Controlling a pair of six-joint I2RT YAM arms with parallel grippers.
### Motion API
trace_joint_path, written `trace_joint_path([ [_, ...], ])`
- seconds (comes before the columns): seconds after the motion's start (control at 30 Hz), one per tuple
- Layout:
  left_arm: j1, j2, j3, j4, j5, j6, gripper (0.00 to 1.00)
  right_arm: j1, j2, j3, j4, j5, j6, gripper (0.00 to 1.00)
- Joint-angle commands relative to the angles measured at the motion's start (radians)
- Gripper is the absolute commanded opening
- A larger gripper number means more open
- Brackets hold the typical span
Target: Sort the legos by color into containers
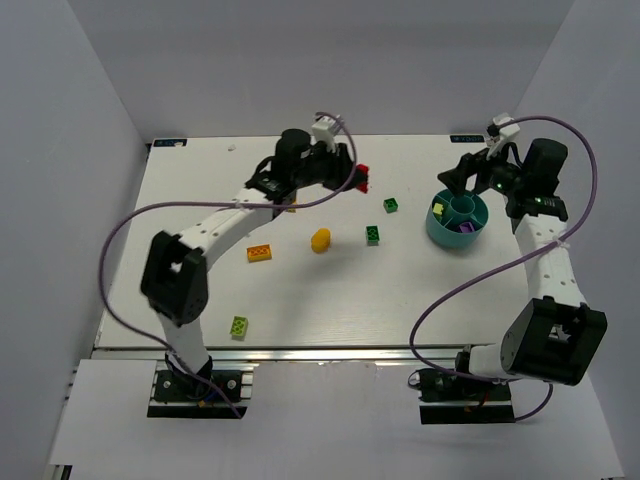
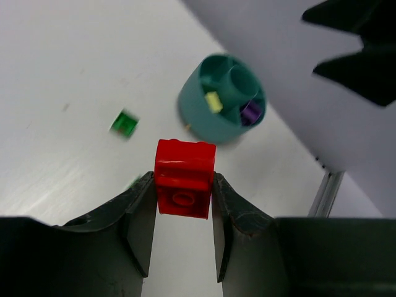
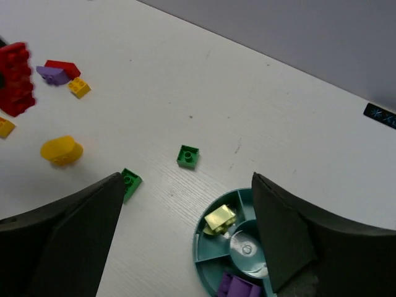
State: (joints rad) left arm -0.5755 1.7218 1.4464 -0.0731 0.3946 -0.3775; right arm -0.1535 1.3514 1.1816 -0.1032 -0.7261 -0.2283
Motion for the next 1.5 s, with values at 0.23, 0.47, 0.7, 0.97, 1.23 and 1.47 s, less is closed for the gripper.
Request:
trace_joint_path([
  [0.23, -0.101, 0.479, 0.336, 0.732, 0.095, -0.349, 0.00, -0.127, -0.074, -0.030, 0.074, -0.157, 0.092, 0.23],
  [0.47, -0.171, 0.760, 0.672, 0.822, 0.021, -0.465, 0.00, -0.215, -0.069, -0.045, 0.083, -0.151, 0.152, 0.00],
  [0.7, -0.233, 0.871, 0.809, 0.808, -0.083, -0.440, 0.00, -0.235, -0.058, -0.059, 0.079, -0.144, 0.170, 0.00],
  [0.97, -0.280, 0.972, 0.925, 0.765, -0.146, -0.431, 0.00, -0.258, -0.041, -0.059, 0.079, -0.168, 0.184, 0.00],
  [1.23, -0.310, 0.992, 0.936, 0.671, -0.224, -0.331, 0.00, -0.268, -0.032, -0.060, 0.077, -0.191, 0.196, 0.00],
  [1.47, -0.317, 1.032, 0.971, 0.648, -0.214, -0.337, 0.00, -0.279, -0.034, -0.062, 0.071, -0.199, 0.196, 0.00],
])
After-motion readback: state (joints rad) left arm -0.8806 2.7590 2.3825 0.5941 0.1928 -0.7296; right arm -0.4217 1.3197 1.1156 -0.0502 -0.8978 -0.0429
